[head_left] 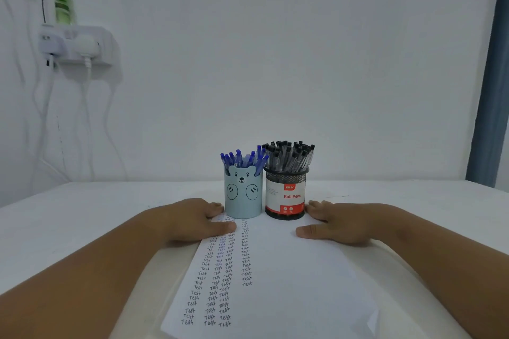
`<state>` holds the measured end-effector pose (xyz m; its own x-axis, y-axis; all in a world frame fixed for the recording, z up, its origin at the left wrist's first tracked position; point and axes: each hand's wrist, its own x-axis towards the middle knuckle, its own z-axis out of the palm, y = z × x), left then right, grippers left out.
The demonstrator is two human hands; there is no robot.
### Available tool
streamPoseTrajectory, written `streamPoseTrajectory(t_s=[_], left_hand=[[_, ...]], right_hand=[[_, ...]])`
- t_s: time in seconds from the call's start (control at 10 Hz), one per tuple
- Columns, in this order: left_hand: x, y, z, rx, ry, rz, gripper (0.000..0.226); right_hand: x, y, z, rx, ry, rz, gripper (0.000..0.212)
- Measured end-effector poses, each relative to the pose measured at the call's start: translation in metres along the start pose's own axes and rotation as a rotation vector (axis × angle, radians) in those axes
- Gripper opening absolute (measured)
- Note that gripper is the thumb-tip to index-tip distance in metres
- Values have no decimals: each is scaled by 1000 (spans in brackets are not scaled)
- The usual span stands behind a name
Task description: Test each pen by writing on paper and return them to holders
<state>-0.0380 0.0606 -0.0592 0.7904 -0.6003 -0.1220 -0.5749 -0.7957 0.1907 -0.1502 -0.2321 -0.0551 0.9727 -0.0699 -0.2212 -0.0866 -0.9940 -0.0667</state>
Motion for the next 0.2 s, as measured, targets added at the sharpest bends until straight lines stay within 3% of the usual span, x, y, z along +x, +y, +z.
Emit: streamPoseTrajectory(t_s=[0.1, 0.2], left_hand=[[-3, 5, -2, 27, 18, -39, 92], [-17, 11, -9, 145, -26, -109, 80]], right_hand=[[-5, -4, 0, 23, 6, 19, 110], [-16, -8, 3, -74, 21, 80, 104]])
